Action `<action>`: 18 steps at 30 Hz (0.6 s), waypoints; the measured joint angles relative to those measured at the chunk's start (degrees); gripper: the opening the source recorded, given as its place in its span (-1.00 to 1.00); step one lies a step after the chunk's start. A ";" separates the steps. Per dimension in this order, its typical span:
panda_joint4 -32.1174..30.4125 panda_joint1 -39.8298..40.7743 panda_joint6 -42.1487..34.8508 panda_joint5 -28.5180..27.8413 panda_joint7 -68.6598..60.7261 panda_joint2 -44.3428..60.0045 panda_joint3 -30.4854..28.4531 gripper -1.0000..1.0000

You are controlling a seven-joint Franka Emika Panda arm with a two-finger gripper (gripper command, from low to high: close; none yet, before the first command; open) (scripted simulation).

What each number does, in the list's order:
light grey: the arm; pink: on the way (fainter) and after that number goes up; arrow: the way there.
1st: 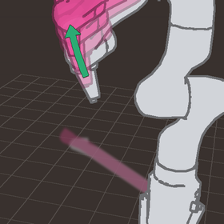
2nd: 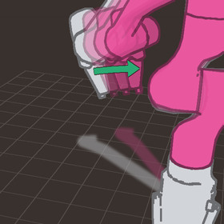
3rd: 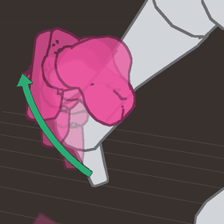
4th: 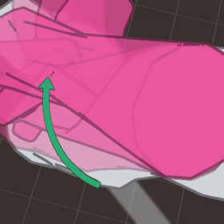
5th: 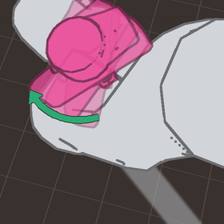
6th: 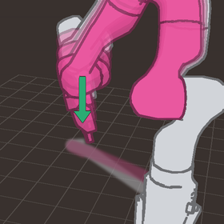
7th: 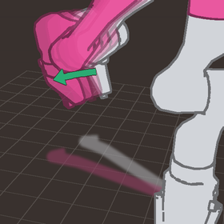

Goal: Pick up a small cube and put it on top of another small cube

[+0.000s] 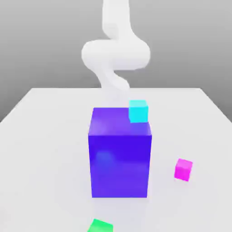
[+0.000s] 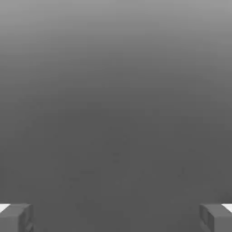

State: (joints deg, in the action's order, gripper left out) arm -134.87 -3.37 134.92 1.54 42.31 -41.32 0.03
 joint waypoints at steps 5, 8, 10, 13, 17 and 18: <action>-6.72 -7.61 6.96 2.90 -7.50 10.22 0.66 0.00; -10.55 -11.70 10.89 4.27 -11.54 15.99 1.64 0.00; -13.09 -14.28 13.52 4.99 -14.09 19.82 2.51 0.00; -16.92 -17.76 17.48 5.69 -17.62 25.54 4.25 0.00; -22.05 -21.49 22.85 4.99 -21.16 33.12 7.17 0.00; -23.35 -22.17 24.21 4.28 -21.67 35.01 7.98 0.00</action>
State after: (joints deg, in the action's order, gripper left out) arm -158.21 -25.54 159.12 5.82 20.64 -6.30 8.01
